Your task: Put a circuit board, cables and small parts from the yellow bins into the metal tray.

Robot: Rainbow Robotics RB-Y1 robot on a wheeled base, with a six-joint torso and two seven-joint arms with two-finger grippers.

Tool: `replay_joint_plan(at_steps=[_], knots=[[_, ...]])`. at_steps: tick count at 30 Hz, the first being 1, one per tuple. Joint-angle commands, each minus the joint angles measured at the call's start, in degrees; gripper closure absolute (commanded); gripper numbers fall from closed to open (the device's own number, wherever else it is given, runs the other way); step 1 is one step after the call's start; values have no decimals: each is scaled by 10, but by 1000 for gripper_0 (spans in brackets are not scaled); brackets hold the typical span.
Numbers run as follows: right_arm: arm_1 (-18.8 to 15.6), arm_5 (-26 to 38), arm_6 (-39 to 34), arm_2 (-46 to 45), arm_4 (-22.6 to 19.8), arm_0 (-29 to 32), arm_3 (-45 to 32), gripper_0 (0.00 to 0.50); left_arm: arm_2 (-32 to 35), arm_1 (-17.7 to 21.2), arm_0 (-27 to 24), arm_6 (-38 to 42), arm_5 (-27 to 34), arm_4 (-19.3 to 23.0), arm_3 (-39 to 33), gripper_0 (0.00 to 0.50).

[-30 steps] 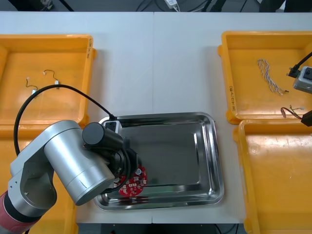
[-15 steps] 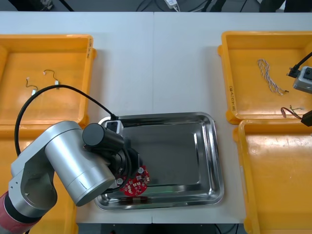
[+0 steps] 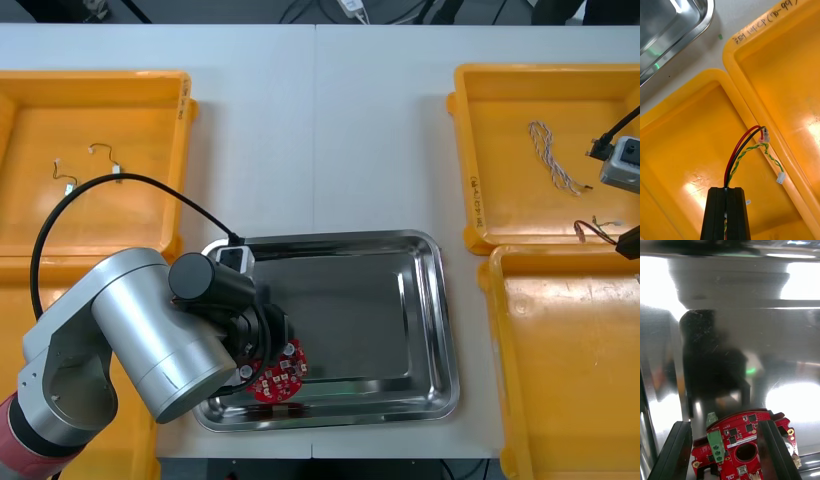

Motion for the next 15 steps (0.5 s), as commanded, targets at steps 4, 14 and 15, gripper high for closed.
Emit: replay_joint_plan(at_steps=[4, 14, 15], knots=[[2, -25, -12, 28, -14, -26, -60, 500, 26, 22, -53, 33, 9, 66, -9, 0], [9, -42, -27, 129, -19, -81, -119, 500, 56, 57, -97, 39, 19, 117, -15, 0], [16, -45, -28, 139, -19, -84, -125, 500, 62, 63, -104, 40, 23, 129, -16, 0]])
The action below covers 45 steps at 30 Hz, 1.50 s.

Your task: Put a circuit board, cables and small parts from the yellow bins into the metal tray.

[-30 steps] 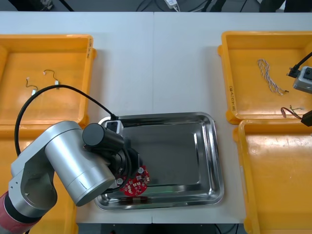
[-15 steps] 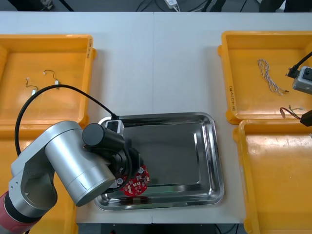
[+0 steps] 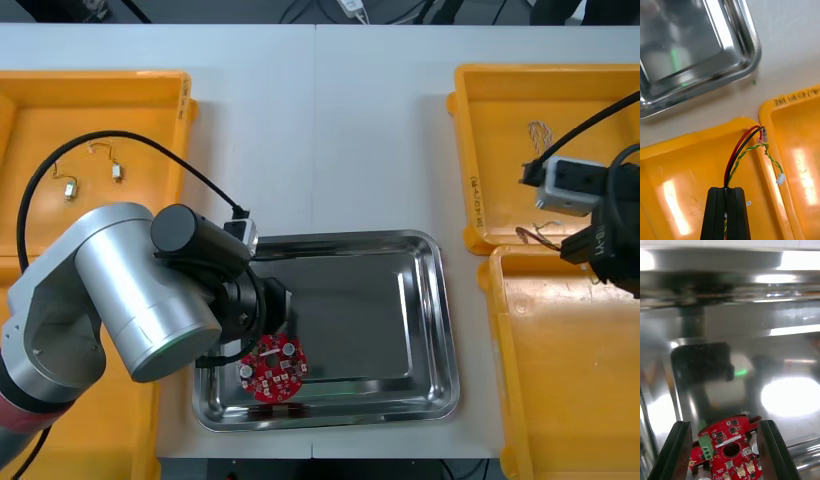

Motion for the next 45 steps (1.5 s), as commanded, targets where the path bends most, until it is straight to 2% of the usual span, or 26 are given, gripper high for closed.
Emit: replay_joint_plan(at_steps=[1, 8, 16, 22, 29, 31, 38, 45], knots=[[25, -14, -23, 50, -7, -38, -36, 500, 41, 40, -42, 41, 17, 45, -17, 0], [82, -13, -27, 101, 7, -64, -49, 500, 83, 67, -78, 39, 50, 110, -20, 0], [140, -13, -39, 181, 63, -105, -51, 500, 143, 108, -115, 35, 82, 184, -20, 0], [171, -13, -40, 240, 105, -111, -51, 500, 182, 138, -127, 21, 92, 230, -9, 0], [198, -11, -41, 312, 168, -109, -55, 500, 208, 171, -141, 3, 93, 254, 20, 0], [207, -8, -42, 338, 192, -108, -55, 500, 215, 180, -149, -19, 94, 259, 37, 0], [223, -9, -44, 390, 237, -98, -46, 500, 237, 200, -165, -84, 94, 273, 99, 0], [236, -14, -44, 441, 319, -75, -41, 500, 266, 216, -168, -156, 94, 281, 152, 0]])
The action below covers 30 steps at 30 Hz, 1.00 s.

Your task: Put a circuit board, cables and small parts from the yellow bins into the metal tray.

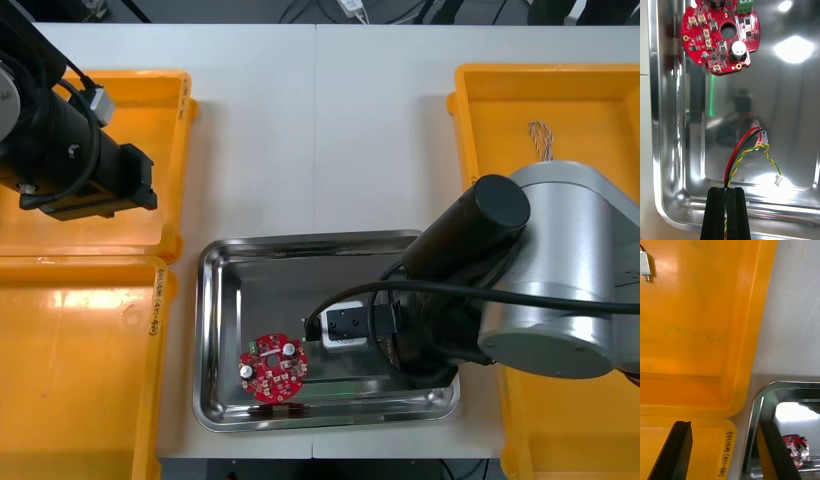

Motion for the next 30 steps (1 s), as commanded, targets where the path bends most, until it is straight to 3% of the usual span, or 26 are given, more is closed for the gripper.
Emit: replay_joint_plan(at_steps=[1, 13, 20, 30], knots=[[17, -10, -20, 41, 50, 20, -4, 500, 37, 37, -26, -96, 4, 10, 30, 0], [29, -29, -19, 71, 72, 43, 43, 500, 77, 53, -27, -234, -14, 0, 136, 0], [29, -41, -22, 95, 113, 60, 43, 500, 91, 56, -28, -309, -47, -19, 190, 0], [40, -45, -31, 103, 125, 62, 44, 500, 92, 56, -28, -368, -107, -48, 262, 0]])
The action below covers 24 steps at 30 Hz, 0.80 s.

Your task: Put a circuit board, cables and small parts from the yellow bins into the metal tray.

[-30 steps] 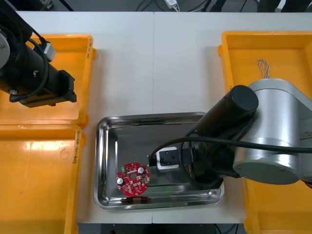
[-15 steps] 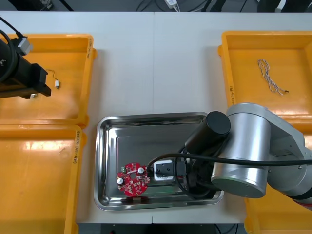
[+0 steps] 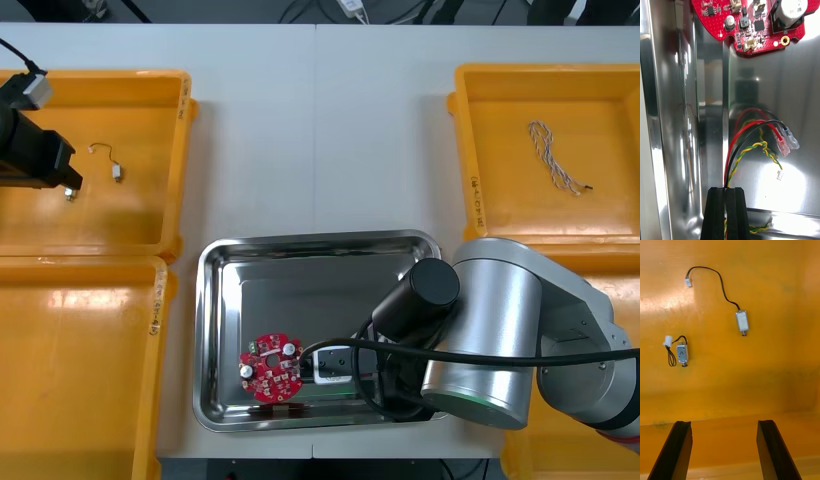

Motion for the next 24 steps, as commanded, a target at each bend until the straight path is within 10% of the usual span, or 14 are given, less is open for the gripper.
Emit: replay_joint_plan(at_steps=[1, 11, 18, 24], knots=[[19, -7, -27, 17, 19, 10, -6, 500, 17, 30, -27, -16, -31, -12, 24, 0], [22, -8, -28, 21, 41, 17, -7, 459, 17, 29, -27, -71, -86, -17, 97, 0], [26, -10, -28, 21, 61, 17, -7, 0, 2, 26, -27, -80, -107, -26, 118, 0], [26, -9, -29, 19, 73, 17, -7, 0, -12, 25, -27, -79, -117, -32, 122, 0]])
